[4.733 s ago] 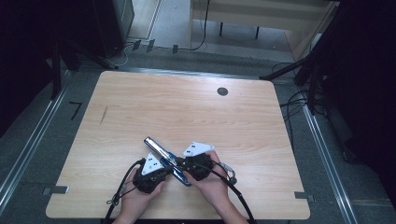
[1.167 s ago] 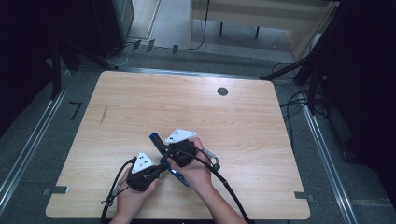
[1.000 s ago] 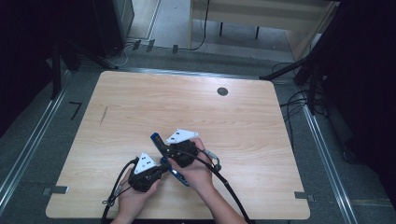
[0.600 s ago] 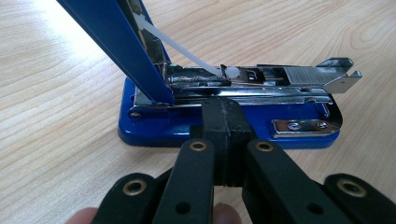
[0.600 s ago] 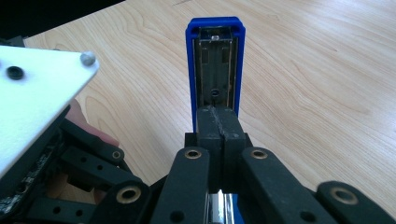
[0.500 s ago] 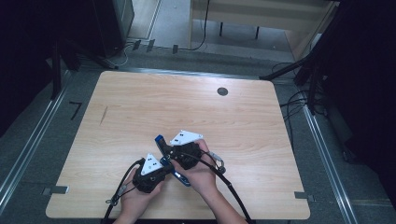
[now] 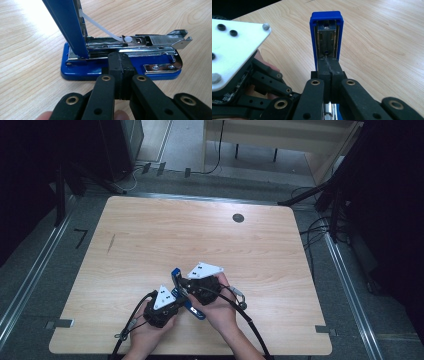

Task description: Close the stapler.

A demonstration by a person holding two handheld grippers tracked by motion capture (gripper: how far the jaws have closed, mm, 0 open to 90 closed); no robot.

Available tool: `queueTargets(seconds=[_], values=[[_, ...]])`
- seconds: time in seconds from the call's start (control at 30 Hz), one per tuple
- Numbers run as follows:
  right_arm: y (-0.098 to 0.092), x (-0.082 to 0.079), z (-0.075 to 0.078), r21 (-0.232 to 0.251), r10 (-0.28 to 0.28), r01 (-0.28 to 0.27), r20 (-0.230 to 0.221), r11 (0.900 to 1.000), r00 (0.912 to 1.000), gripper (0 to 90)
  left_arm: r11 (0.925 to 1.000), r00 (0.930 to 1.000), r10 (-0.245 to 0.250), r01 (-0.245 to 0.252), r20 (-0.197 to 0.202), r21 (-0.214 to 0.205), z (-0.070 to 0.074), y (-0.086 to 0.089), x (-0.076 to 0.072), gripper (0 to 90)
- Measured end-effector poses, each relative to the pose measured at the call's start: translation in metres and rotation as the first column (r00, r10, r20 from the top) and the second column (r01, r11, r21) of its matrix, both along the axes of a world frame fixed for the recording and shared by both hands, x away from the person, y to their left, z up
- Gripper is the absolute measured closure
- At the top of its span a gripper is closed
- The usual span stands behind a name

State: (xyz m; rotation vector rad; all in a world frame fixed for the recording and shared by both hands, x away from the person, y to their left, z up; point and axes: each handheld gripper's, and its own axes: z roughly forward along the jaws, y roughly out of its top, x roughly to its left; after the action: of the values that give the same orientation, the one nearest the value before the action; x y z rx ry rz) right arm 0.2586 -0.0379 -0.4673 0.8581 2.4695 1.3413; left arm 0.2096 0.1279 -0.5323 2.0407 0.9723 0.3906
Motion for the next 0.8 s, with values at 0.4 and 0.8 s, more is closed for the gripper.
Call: queueTargets(seconds=[0.4, 0.8], values=[[-0.009, -0.008, 0.003, 0.019, -0.001, 0.001, 0.007, 0.9998, 1.0, 90.0, 1.0, 1.0, -0.003, 0.003, -0.005, -0.006, 0.0, 0.0, 0.0, 90.0], [-0.021, 0.0, 0.017, 0.036, -0.043, 0.042, 0.03, 0.9985, 0.9986, 90.0, 1.0, 1.0, -0.007, 0.007, -0.006, -0.006, 0.0, 0.001, 0.0, 90.0]])
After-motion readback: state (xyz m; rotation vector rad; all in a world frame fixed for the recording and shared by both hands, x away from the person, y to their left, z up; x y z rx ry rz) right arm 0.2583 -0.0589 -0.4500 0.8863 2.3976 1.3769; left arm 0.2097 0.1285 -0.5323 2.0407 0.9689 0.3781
